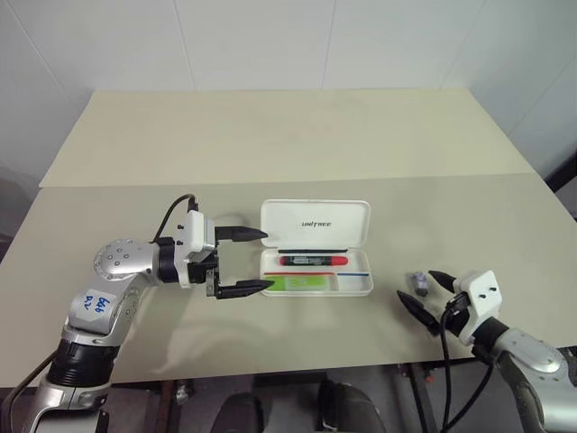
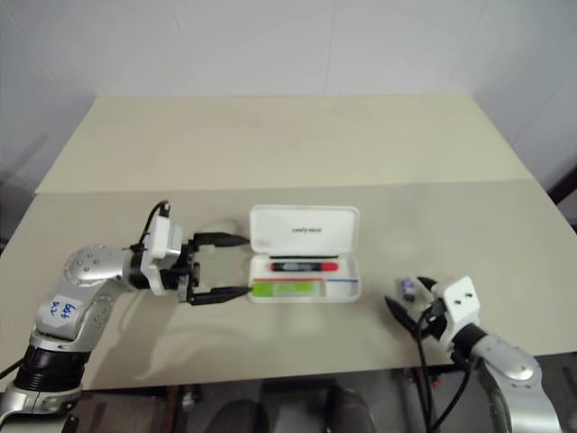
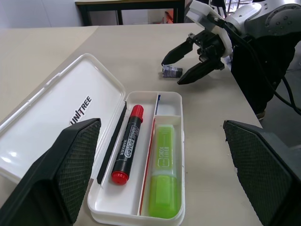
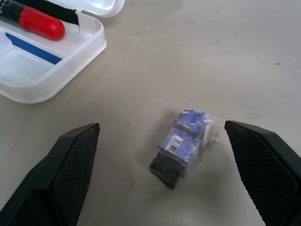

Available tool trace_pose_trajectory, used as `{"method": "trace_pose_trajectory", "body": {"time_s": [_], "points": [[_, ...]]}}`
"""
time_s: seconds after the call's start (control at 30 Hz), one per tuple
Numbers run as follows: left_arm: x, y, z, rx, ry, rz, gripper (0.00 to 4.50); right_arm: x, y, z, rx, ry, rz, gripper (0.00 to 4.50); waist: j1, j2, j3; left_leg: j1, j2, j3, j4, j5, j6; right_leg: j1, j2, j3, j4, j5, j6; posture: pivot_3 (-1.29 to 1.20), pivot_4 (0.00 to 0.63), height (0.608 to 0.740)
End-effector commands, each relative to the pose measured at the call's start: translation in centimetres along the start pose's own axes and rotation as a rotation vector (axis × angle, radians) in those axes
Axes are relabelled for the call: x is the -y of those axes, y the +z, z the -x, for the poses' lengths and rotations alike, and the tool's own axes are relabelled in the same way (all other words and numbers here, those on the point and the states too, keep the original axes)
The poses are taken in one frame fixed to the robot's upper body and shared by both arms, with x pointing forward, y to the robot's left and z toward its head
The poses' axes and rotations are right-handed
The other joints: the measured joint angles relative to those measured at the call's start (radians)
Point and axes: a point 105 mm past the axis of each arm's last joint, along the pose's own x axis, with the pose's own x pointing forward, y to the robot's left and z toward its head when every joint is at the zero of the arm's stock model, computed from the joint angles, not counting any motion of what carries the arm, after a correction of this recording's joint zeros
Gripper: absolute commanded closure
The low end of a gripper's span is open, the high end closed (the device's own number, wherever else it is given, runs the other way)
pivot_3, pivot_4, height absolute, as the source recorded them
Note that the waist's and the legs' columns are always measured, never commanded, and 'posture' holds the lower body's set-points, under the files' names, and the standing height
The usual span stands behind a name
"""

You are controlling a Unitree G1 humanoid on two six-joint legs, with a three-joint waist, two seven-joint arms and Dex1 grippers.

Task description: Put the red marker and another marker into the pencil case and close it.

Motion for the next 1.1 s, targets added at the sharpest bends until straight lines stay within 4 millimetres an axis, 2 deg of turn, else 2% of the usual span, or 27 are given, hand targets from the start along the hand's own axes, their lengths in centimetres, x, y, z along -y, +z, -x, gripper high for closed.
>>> {"method": "trace_pose_trajectory", "body": {"time_s": [0.03,0.17,0.33,0.4,0.5,0.73,0.87,0.97,1.1], "points": [[0.0,1.0,-0.2,0.027,-0.01,-0.035,0.0,-0.2,0.6,-0.1,0.026,-0.031,0.007,0.39,0.0,0.0,0.0,0.0,0.0,0.0,0.0,0.0,0.0,0.0,0.0,0.0,0.0,0.0,0.0,0.0,0.15,0.74],[-0.1,1.1,-0.1,0.026,-0.005,-0.04,0.0,-0.8,0.5,-0.4,0.027,-0.011,-0.001,1.71,0.0,0.0,0.0,0.0,0.0,0.0,0.0,0.0,0.0,0.0,0.0,0.0,0.0,0.0,0.0,0.0,0.15,0.74],[-0.2,1.3,0.0,0.024,0.002,-0.046,0.0,-0.8,0.2,-0.7,0.01,-0.009,0.026,3.65,0.0,0.0,0.0,0.0,0.0,0.0,-0.001,0.0,0.0,0.0,0.0,0.0,0.0,0.0,0.0,0.0,0.15,0.74],[-0.2,1.3,0.0,0.024,0.004,-0.047,0.0,-0.8,0.3,-0.8,0.004,0.002,0.053,4.12,0.0,-0.001,0.0,0.0,0.0,0.0,-0.001,0.0,0.0,0.0,0.0,0.0,0.0,0.0,0.0,0.0,0.15,0.74],[-0.2,1.2,0.0,0.023,0.009,-0.047,0.0,-0.6,0.8,-1.2,0.016,0.011,0.084,4.12,-0.002,-0.001,0.0,0.0,0.0,0.0,-0.001,0.0,0.0,0.0,0.0,0.0,0.0,0.0,0.0,0.0,0.15,0.74],[0.1,0.8,0.7,0.007,0.026,-0.042,0.0,0.6,5.7,-2.5,0.172,0.151,0.192,4.12,-0.007,0.0,0.0,0.001,0.0,0.0,-0.001,0.0,0.0,-0.001,0.001,0.001,0.0,0.0,0.0,0.0,0.15,0.74],[0.2,0.3,1.5,-0.021,0.042,-0.041,0.0,-0.7,8.9,-2.9,0.256,0.401,0.238,4.12,-0.004,0.001,0.001,0.0,0.0,0.0,-0.001,0.0,0.0,-0.002,0.001,0.0,0.0,0.0,0.0,0.0,0.15,0.74],[0.4,0.1,1.8,-0.031,0.049,-0.04,0.0,-2.5,8.8,-3.0,0.2,0.625,0.289,4.12,0.0,0.0,0.0,0.0,0.0,0.0,-0.002,0.0,0.0,-0.002,0.001,0.0,0.0,0.0,0.0,0.0,0.15,0.74],[0.6,0.1,1.9,-0.032,0.059,-0.039,0.0,-3.9,8.7,-3.7,0.162,0.789,0.318,4.12,-0.001,0.0,0.0,-0.001,0.0,-0.001,-0.002,0.0,0.001,-0.002,0.0,-0.001,0.0,0.0,0.0,0.0,0.15,0.74]]}}
